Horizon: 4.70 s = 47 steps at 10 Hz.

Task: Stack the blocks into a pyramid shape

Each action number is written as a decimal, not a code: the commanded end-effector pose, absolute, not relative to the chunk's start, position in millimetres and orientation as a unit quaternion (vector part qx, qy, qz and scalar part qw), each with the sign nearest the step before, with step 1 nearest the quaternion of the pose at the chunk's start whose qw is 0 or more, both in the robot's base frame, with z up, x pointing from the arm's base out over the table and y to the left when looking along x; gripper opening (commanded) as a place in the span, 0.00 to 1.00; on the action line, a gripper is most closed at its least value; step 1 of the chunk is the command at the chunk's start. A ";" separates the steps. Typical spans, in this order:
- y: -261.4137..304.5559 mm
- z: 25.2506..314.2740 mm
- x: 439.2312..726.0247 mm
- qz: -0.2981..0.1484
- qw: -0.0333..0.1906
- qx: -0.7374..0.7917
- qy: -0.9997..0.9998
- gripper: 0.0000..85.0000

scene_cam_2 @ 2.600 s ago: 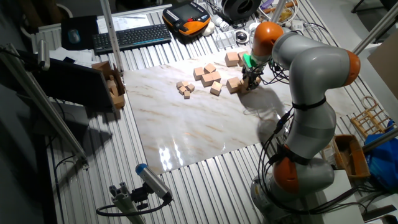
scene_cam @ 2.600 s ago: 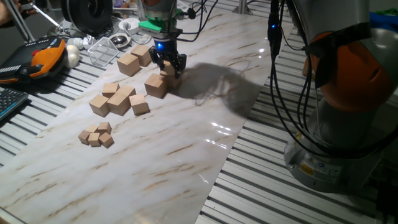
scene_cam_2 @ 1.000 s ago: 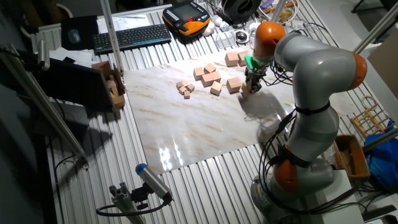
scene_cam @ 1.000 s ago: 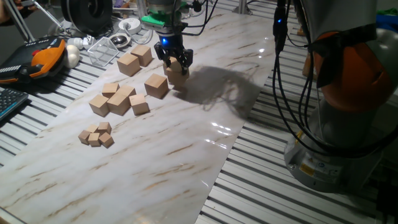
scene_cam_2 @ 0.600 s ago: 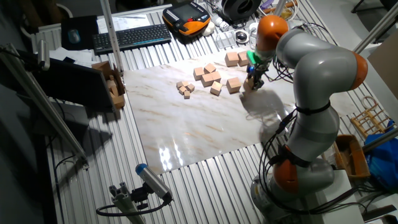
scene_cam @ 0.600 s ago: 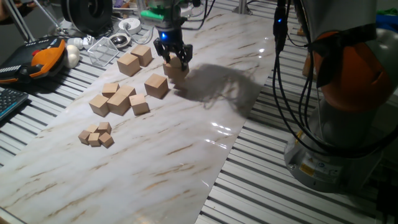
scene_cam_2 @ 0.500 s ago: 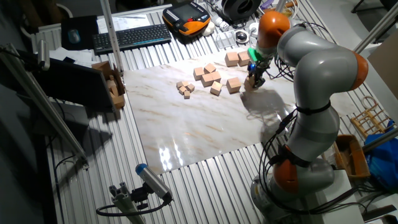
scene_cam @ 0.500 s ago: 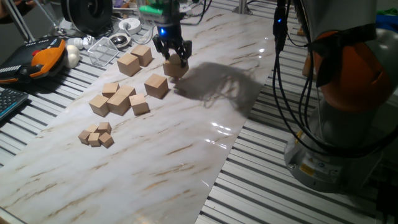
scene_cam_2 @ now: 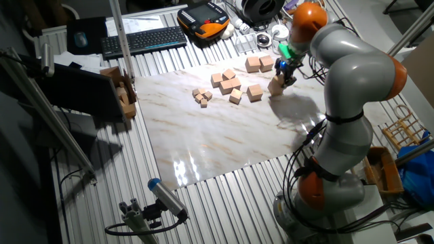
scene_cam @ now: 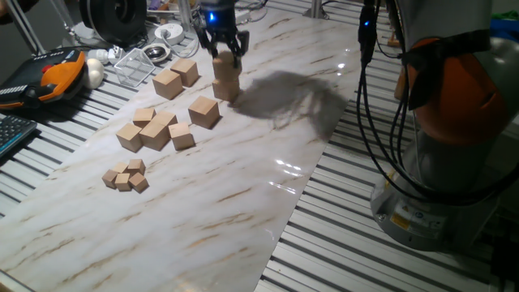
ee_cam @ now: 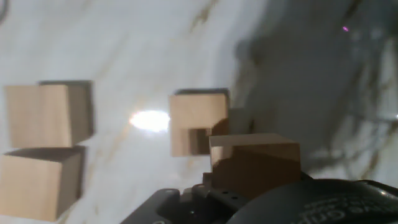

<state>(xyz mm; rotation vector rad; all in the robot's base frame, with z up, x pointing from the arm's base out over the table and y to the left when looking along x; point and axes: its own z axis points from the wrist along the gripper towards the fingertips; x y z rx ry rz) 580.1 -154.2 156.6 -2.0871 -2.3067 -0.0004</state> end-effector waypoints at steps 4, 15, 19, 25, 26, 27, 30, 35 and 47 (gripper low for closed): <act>-209.4 150.1 604.4 -0.009 -0.004 -0.649 -0.760 0.00; -262.4 91.0 637.2 -0.013 -0.016 -0.612 -0.791 0.00; -263.0 71.2 646.0 -0.020 -0.018 -0.601 -0.798 0.20; -257.6 69.4 646.1 -0.017 -0.032 -0.591 -0.806 1.00; -256.6 73.1 644.7 -0.016 -0.032 -0.589 -0.807 1.00; -255.4 77.4 642.8 -0.014 -0.029 -0.588 -0.809 1.00; -241.6 97.0 639.5 -0.013 -0.021 -0.591 -0.806 1.00; -200.7 131.9 638.7 -0.008 -0.003 -0.614 -0.789 1.00; -160.8 119.2 645.1 -0.027 -0.015 -0.648 -0.761 0.80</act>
